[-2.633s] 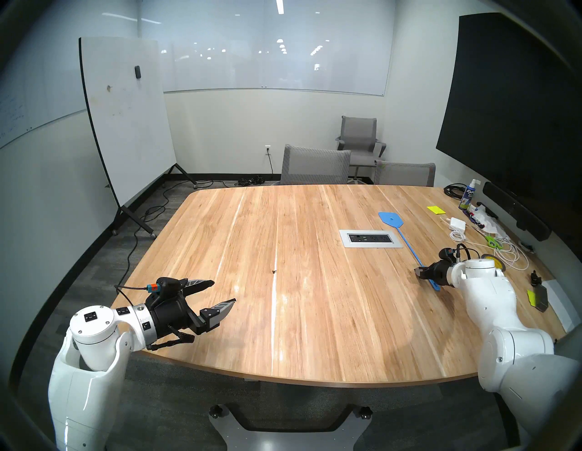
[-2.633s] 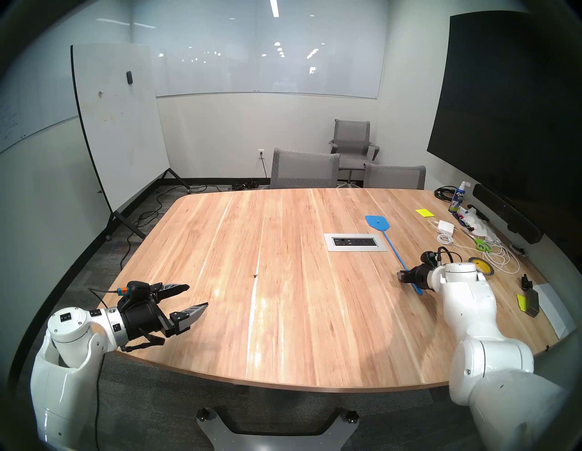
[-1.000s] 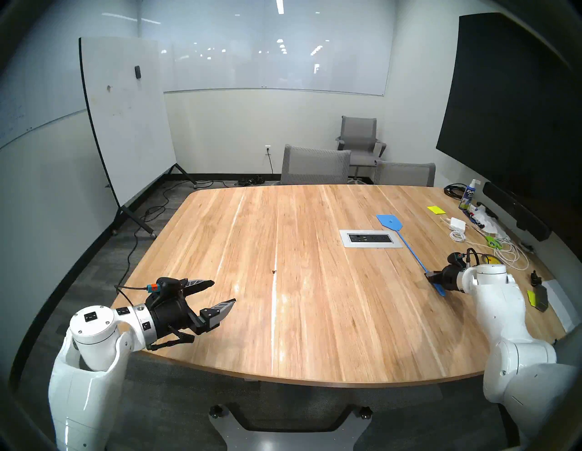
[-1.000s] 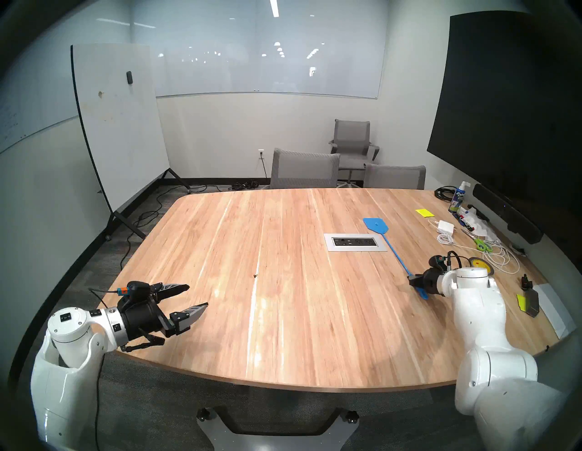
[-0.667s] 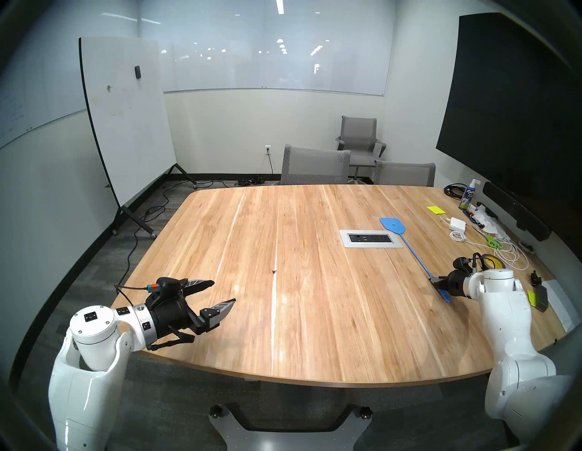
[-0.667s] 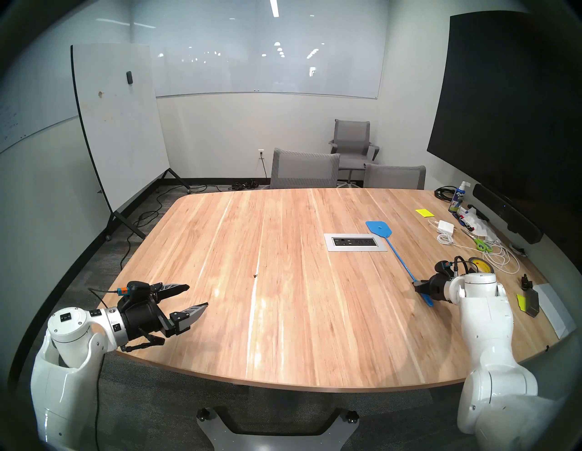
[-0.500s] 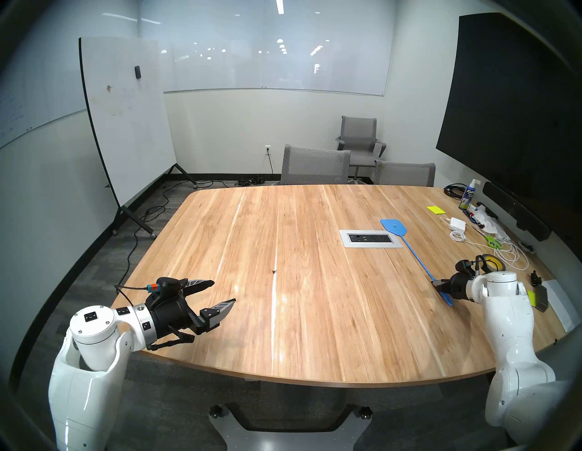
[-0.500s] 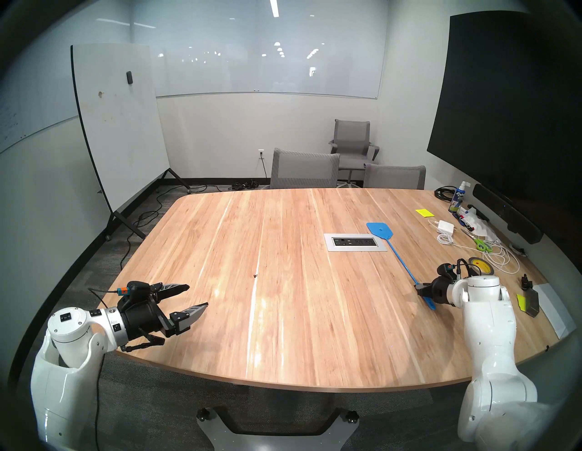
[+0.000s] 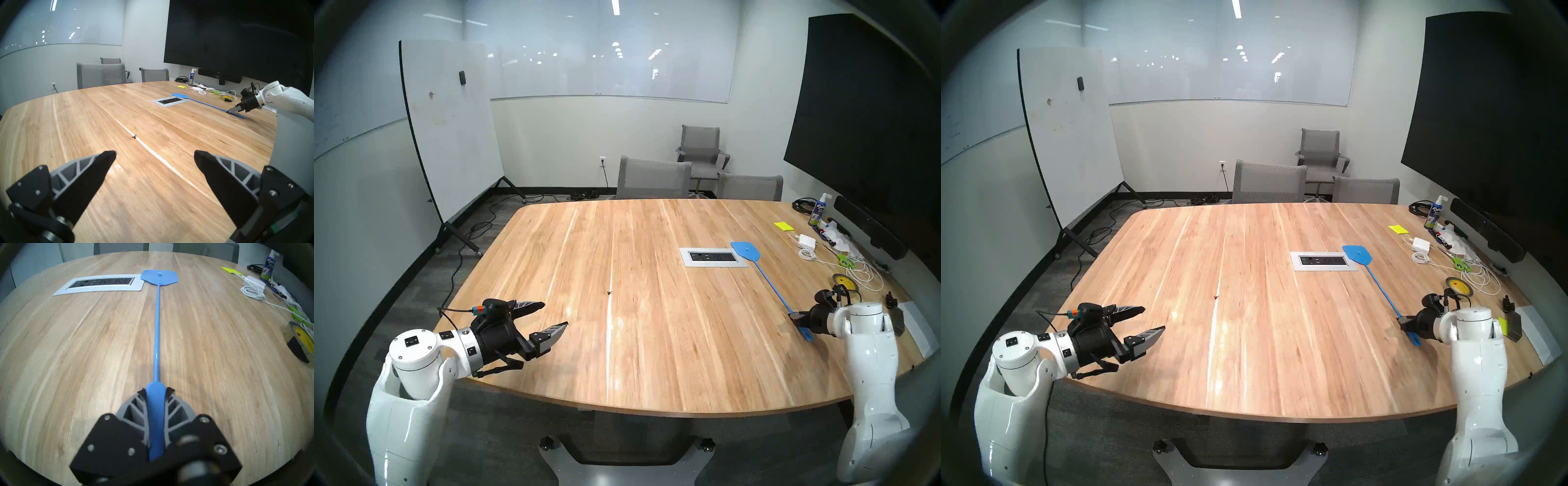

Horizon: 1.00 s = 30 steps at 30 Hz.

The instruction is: Swat a bug on table

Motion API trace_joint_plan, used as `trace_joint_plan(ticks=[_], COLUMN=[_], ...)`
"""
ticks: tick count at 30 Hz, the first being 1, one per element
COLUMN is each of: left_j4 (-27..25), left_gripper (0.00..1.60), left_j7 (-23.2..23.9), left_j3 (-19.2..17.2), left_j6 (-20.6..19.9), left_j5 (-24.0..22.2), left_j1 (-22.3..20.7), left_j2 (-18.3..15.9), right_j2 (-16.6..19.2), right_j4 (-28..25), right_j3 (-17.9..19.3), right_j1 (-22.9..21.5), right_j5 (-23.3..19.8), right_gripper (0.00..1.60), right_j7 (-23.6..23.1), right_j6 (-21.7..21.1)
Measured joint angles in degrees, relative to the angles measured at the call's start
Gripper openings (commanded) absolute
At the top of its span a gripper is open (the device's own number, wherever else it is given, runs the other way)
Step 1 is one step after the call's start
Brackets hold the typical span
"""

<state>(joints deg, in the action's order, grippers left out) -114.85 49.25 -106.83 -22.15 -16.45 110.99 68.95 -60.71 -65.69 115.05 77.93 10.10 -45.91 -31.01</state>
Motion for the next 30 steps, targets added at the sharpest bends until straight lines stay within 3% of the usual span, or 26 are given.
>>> trace_joint_plan(ticks=[20,30], left_j4=[0.0,0.0], left_gripper=[1.6,1.6], left_j7=[0.1,0.1], left_j3=[0.0,-0.1], left_j6=[0.0,0.0], left_j5=[0.1,0.1], left_j1=[0.0,0.0], left_j2=[0.1,0.1], right_j2=[-2.6,-3.5], right_j4=[-14.9,-19.5], right_j3=[5.7,8.1], right_j1=[13.0,17.7], right_j5=[0.3,1.0], right_gripper=[0.0,0.0], right_j7=[-3.2,-4.4], right_j6=[-3.3,-3.7])
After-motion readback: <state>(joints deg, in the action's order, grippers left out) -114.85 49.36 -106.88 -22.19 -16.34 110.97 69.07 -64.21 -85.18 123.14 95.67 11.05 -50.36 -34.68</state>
